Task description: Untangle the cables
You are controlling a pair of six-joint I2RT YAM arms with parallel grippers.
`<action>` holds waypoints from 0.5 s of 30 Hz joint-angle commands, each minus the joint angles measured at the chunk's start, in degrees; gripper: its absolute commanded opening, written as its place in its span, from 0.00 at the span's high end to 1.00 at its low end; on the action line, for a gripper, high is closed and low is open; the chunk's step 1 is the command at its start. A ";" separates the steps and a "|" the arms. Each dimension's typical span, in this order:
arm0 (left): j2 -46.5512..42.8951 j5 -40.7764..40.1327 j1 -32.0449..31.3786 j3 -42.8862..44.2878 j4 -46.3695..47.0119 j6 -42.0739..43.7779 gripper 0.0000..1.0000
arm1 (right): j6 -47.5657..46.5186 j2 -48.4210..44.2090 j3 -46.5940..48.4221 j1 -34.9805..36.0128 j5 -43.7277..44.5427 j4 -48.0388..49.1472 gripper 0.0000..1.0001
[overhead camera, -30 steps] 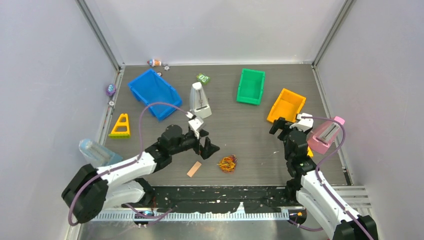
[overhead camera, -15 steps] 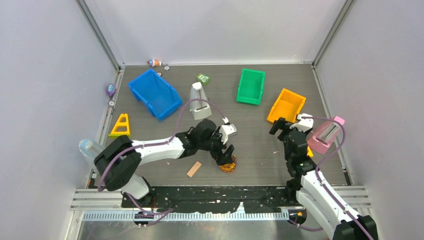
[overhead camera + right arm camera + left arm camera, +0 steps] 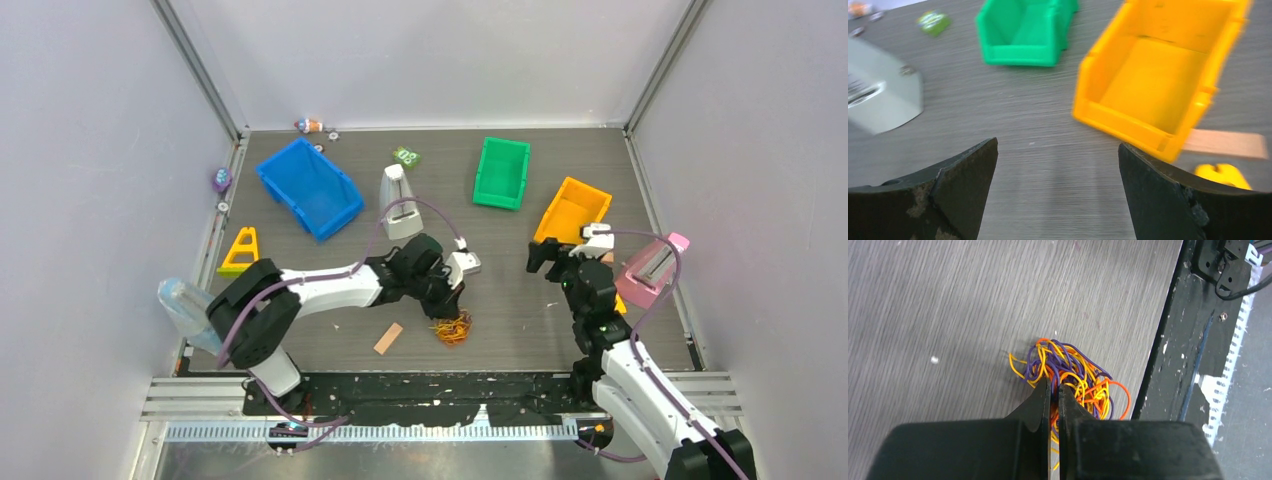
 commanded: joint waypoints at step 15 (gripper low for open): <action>-27.08 -4.41 11.60 -23.50 27.90 -9.04 1.00 | -1.09 12.84 1.45 13.25 -24.05 27.97 0.05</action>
